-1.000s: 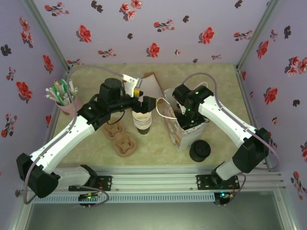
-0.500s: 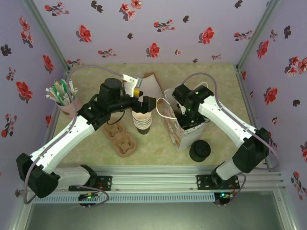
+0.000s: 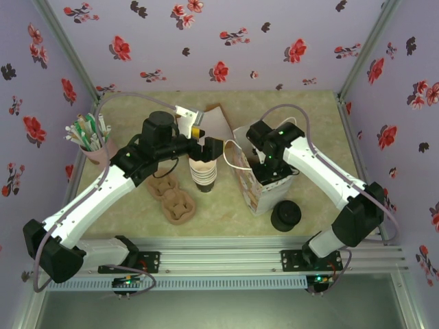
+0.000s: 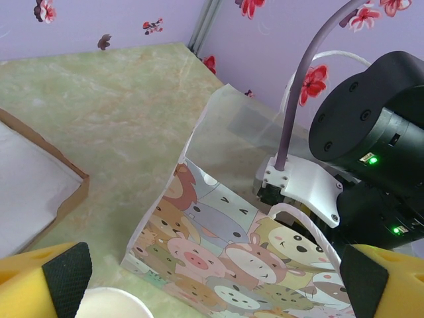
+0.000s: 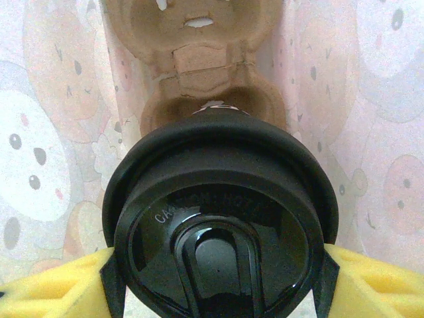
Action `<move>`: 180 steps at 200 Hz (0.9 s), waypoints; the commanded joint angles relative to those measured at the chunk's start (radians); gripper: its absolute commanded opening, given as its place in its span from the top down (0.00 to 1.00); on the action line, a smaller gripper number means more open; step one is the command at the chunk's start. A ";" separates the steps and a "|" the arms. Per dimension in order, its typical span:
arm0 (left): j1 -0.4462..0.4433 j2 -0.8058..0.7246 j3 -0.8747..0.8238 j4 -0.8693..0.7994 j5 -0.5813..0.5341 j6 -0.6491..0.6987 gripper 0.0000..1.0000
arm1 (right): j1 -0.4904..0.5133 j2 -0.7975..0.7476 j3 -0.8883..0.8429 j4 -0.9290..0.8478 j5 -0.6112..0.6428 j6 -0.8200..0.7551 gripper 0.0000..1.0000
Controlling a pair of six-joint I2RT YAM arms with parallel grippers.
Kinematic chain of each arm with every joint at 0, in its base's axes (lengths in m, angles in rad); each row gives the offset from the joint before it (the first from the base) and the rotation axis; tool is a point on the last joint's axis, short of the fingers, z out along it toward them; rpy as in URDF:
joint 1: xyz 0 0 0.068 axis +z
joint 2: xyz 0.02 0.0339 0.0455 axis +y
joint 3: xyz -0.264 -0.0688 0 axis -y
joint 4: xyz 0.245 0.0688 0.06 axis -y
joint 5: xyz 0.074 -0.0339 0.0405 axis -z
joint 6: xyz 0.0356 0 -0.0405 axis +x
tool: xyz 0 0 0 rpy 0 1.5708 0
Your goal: Pack the takeout coffee
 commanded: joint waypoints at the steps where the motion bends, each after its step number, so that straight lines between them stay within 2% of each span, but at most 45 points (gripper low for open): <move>1: -0.007 0.009 0.033 -0.004 -0.004 0.020 0.01 | 0.006 0.013 0.020 -0.027 -0.011 0.001 0.31; 180: -0.009 0.008 0.027 0.000 -0.003 0.015 0.01 | -0.028 0.039 -0.085 0.084 -0.055 -0.015 0.31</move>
